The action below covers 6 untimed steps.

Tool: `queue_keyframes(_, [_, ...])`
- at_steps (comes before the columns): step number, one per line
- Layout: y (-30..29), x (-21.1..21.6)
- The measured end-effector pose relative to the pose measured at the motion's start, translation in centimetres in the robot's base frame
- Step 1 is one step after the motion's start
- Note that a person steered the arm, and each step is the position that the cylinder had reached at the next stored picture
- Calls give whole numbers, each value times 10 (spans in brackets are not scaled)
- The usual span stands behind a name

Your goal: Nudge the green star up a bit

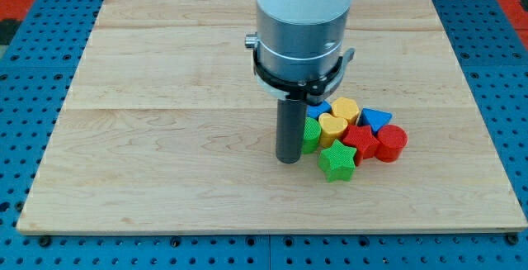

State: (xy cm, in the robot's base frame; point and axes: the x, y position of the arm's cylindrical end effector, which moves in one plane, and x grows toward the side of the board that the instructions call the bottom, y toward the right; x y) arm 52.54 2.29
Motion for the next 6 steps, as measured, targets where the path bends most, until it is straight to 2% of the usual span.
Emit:
queue_keyframes(1, [0, 44])
queue_keyframes(2, [49, 65])
queue_keyframes(3, [67, 65])
queue_keyframes(6, [52, 44])
